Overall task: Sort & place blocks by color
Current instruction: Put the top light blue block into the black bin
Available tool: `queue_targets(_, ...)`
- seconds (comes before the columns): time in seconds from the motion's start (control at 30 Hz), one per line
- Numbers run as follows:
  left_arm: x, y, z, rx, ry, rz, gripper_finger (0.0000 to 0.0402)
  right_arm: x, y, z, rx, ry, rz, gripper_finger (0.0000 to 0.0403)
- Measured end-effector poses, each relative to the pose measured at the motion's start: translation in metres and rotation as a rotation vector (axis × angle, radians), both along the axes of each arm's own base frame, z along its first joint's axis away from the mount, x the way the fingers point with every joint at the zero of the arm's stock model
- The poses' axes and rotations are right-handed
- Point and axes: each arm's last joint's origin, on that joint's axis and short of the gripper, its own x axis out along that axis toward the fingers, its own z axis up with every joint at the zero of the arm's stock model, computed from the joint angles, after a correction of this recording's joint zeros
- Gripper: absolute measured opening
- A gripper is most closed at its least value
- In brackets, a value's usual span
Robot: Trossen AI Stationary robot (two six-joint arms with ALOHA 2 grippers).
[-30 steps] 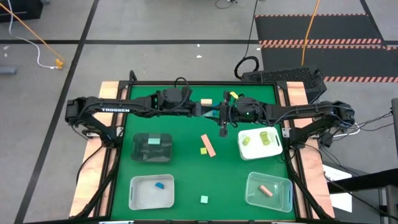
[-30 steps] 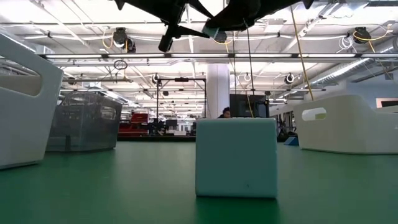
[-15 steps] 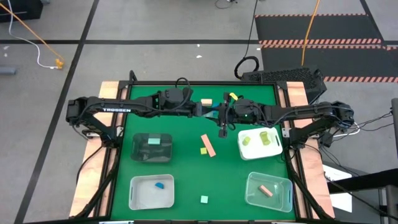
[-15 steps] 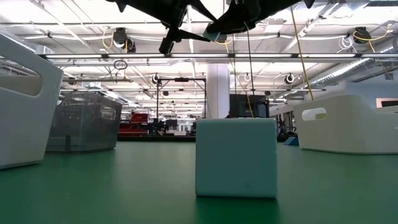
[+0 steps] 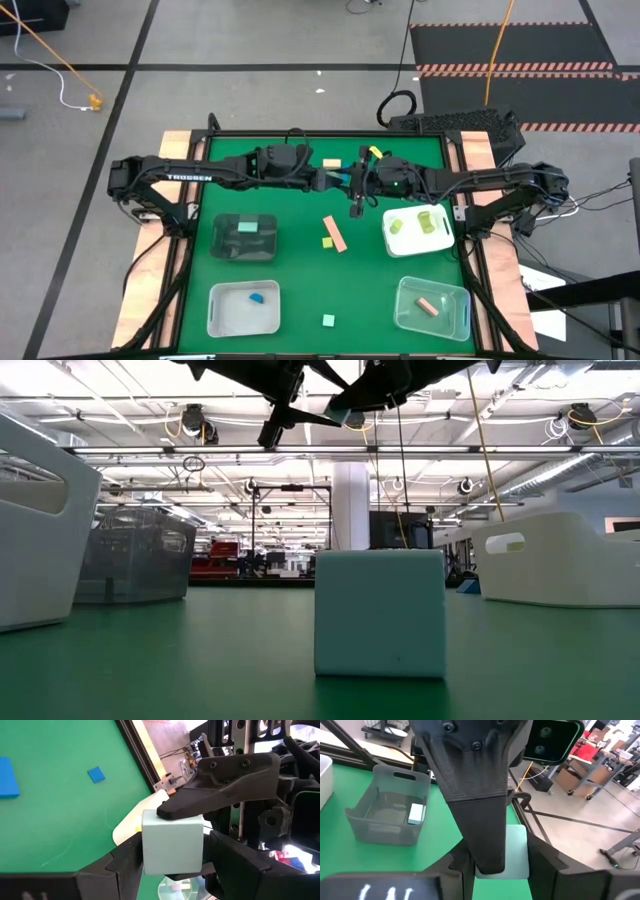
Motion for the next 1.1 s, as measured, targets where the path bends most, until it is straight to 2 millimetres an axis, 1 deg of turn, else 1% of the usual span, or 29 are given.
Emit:
queue_targets(0.2,-0.001,0.003,0.000,0.004,0.002,0.019,0.0200,0.000,0.001,0.000,0.009,0.000,0.030,0.0111)
queue_targets(0.37,-0.001,0.003,0.000,0.001,0.006,0.028,0.0167,0.000,0.001,0.000,0.007,0.003,0.036,0.0114)
queue_targets(0.43,-0.001,0.004,0.000,-0.001,0.007,0.031,0.0149,0.000,0.001,0.000,0.010,0.003,0.042,0.0134)
queue_targets(0.5,-0.001,0.003,0.000,0.015,0.007,0.026,0.0138,0.000,0.002,-0.001,0.028,0.001,0.048,0.0161)
queue_targets(0.6,-0.001,0.004,0.000,0.017,0.006,0.028,0.0138,0.000,0.002,-0.001,0.051,-0.004,0.043,0.0194)
queue_targets(0.73,-0.001,0.004,0.000,0.015,0.006,0.034,0.0139,-0.001,0.002,-0.002,0.103,-0.002,0.028,0.0218)
queue_targets(0.9,-0.001,0.004,0.000,0.012,0.004,0.037,0.0154,-0.015,0.003,0.002,0.168,0.044,0.000,0.0229)
queue_targets(1.03,-0.001,0.004,0.001,0.021,-0.007,0.037,0.0138,-0.033,0.004,0.007,0.226,0.095,-0.029,0.0227)
queue_targets(1.1,0.000,0.005,0.005,0.047,-0.041,0.030,0.0138,-0.043,0.005,0.009,0.256,0.119,-0.051,0.0224)
